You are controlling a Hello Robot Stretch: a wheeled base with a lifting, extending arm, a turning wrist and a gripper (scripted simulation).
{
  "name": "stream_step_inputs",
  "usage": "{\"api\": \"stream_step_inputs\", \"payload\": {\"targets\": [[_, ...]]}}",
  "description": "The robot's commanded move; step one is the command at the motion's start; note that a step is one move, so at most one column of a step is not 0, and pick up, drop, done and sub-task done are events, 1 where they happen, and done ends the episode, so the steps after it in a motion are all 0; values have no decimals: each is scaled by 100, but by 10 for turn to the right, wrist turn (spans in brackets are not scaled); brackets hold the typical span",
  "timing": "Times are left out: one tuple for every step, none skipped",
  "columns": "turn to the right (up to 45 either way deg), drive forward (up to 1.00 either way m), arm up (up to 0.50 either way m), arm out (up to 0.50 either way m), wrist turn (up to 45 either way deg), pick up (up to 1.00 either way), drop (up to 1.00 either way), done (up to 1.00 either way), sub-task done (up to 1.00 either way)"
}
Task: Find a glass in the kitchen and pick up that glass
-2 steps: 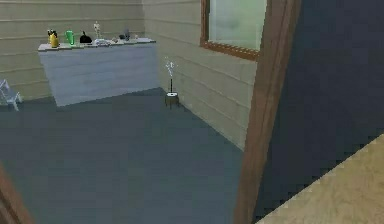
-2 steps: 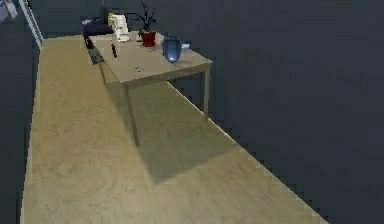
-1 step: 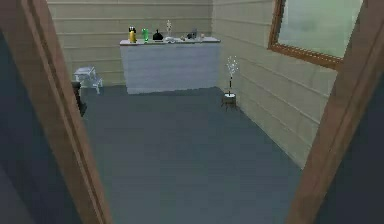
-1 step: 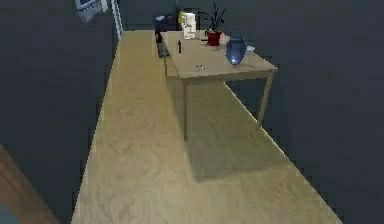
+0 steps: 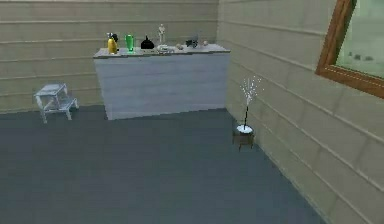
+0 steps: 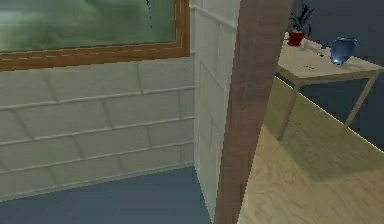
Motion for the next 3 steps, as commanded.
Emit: {"api": "stream_step_inputs", "payload": {"targets": [[-30,0,0,0,0,0,0,0,0],[450,0,0,0,0,0,0,0,0],[0,5,0,0,0,0,0,0,0]]}}
